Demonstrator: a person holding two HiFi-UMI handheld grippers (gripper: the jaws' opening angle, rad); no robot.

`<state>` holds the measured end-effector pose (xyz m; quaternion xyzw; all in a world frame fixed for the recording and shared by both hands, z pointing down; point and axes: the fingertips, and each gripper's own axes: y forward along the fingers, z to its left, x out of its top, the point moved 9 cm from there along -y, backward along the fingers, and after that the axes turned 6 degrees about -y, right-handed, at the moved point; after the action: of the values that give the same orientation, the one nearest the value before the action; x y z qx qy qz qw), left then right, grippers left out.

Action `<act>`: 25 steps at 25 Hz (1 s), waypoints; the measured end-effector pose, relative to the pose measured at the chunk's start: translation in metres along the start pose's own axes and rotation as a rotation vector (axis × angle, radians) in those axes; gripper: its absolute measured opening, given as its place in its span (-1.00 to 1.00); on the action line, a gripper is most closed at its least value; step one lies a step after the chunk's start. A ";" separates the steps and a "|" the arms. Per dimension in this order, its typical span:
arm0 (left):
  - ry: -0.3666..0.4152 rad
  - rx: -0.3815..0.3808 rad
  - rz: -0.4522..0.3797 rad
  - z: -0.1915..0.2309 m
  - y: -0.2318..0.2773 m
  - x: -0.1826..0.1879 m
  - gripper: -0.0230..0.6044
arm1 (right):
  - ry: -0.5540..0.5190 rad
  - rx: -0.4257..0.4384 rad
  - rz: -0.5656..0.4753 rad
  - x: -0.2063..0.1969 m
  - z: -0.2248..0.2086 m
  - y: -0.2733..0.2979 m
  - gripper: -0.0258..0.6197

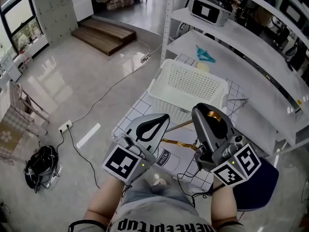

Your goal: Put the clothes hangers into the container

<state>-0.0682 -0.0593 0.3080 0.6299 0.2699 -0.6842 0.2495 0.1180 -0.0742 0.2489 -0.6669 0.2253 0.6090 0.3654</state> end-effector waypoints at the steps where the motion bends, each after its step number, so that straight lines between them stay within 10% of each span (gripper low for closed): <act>1: -0.003 0.003 0.003 0.002 0.000 -0.001 -0.88 | -0.002 0.005 -0.001 0.000 -0.001 0.003 -0.75; 25: 0.023 -0.030 -0.016 0.107 -0.030 0.021 -0.88 | -0.044 -0.001 -0.077 0.037 0.004 0.124 -0.75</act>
<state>-0.1682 -0.1106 0.2955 0.6318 0.2882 -0.6747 0.2502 0.0286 -0.1438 0.1868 -0.6616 0.1910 0.6091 0.3934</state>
